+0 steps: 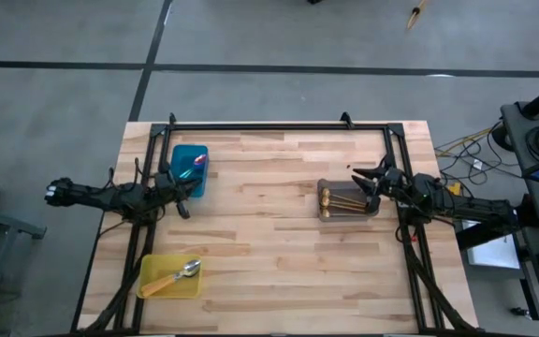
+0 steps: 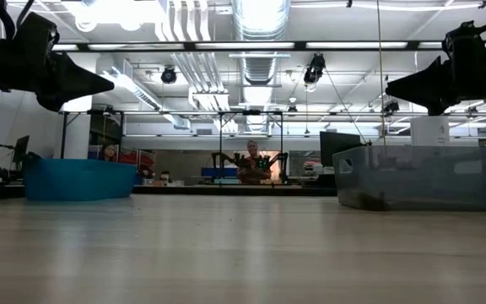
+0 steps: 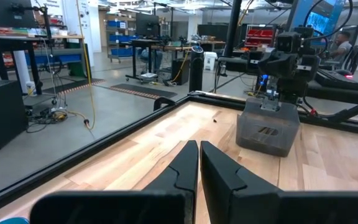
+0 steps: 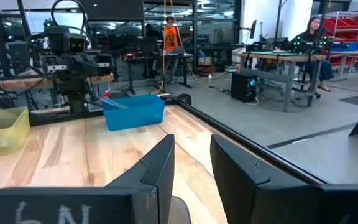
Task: Sort silverware by color (type)
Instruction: Return to Home Position
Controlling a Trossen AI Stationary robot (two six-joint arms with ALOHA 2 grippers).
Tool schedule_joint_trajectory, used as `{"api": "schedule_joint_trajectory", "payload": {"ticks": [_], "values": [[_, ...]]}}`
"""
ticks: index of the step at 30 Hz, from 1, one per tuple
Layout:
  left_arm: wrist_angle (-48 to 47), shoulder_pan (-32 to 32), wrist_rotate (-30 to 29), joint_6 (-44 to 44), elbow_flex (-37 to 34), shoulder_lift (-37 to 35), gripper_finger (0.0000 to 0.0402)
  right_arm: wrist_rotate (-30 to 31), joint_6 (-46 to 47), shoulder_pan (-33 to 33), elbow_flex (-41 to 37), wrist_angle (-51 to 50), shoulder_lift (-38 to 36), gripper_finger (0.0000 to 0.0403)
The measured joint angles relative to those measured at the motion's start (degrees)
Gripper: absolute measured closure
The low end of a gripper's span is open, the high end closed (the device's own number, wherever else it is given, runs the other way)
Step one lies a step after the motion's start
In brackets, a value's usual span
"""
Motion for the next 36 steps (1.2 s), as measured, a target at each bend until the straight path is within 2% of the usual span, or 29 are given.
{"api": "schedule_joint_trajectory", "payload": {"ticks": [36], "values": [[0.0, 0.0, 0.0, 0.0, 0.0, 0.0, 0.0402, 0.0, -0.9, 0.0, 0.0, -0.1, 0.3, 0.0307]]}}
